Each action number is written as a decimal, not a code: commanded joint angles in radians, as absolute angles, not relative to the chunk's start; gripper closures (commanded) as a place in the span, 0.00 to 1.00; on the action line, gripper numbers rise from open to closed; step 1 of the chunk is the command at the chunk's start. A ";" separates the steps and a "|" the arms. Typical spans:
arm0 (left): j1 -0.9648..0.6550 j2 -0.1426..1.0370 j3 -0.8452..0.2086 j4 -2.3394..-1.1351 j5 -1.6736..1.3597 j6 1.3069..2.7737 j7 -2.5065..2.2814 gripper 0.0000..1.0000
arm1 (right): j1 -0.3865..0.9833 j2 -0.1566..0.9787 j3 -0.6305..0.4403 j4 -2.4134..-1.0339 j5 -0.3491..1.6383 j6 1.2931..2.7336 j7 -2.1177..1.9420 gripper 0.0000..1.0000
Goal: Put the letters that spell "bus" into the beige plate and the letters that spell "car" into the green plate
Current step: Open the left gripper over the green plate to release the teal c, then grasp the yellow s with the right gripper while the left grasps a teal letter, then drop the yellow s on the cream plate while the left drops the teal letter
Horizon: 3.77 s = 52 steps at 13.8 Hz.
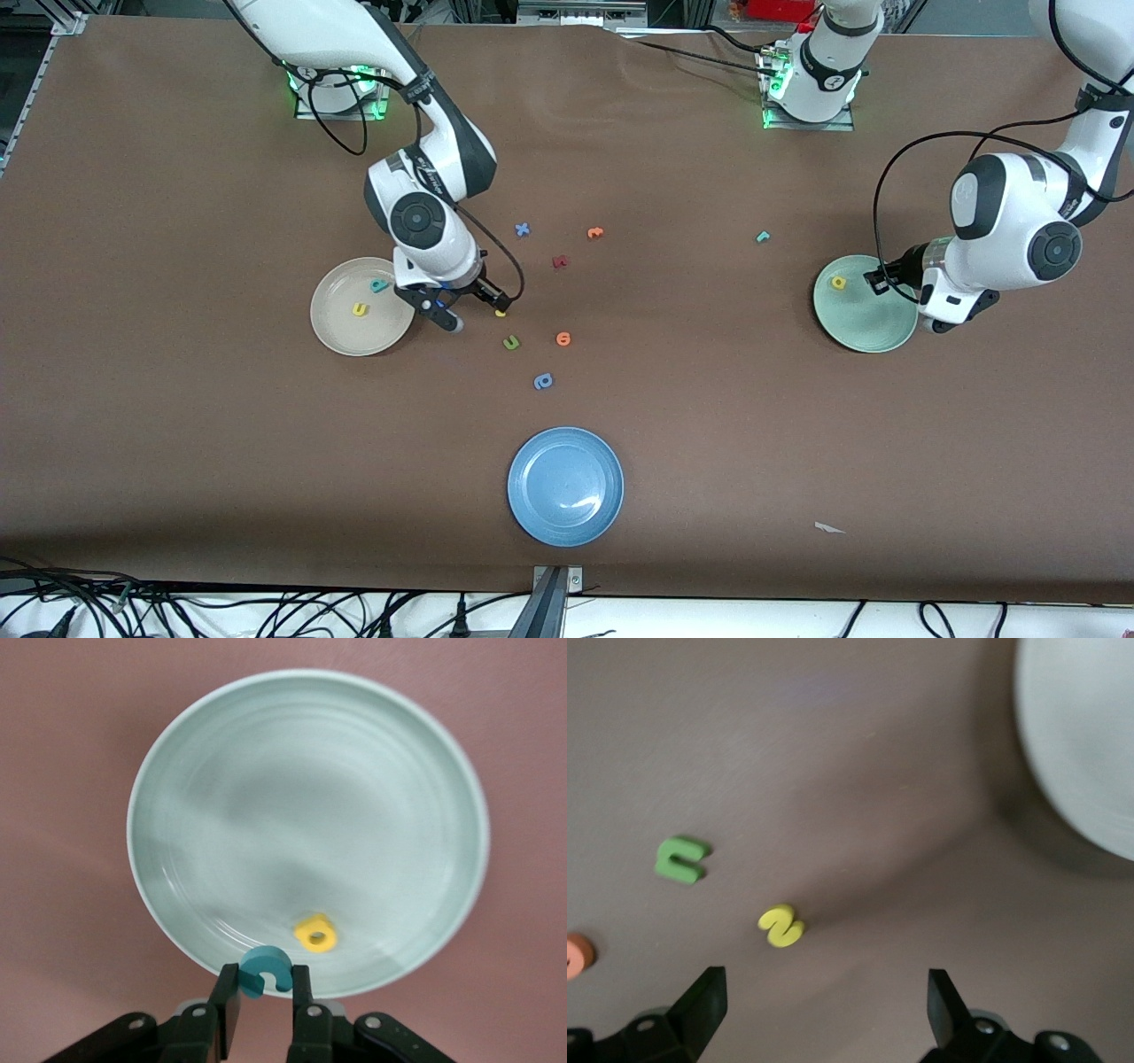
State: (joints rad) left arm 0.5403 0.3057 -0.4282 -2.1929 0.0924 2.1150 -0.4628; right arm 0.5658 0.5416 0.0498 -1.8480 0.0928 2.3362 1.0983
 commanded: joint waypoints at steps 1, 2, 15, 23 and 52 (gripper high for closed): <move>0.534 0.385 -0.436 -2.181 0.172 2.150 -0.478 0.77 | 0.569 0.612 0.051 -1.760 0.075 2.327 1.005 0.00; 0.535 0.394 -0.436 -2.181 0.172 2.155 -0.480 0.70 | 0.569 0.620 0.051 -1.752 0.066 2.327 0.973 0.00; 0.538 0.313 -0.722 -2.259 0.074 2.133 -0.845 0.02 | 0.601 0.699 0.051 -1.704 -0.002 2.345 0.939 0.50; 0.529 0.310 -0.769 -2.503 0.089 2.427 -0.914 0.02 | 0.612 0.712 0.048 -1.706 -0.048 2.349 0.936 0.53; 0.551 0.324 -0.752 -2.560 0.094 2.543 -0.862 0.43 | 0.603 0.552 -0.061 -1.706 -0.060 2.189 0.898 0.91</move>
State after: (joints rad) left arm 0.5439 0.3437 -0.7589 -2.5577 0.0970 2.5346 -0.8938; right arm 0.6035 0.6129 -0.0287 -1.6908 -0.0590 2.2614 0.9235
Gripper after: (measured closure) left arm 0.432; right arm 0.780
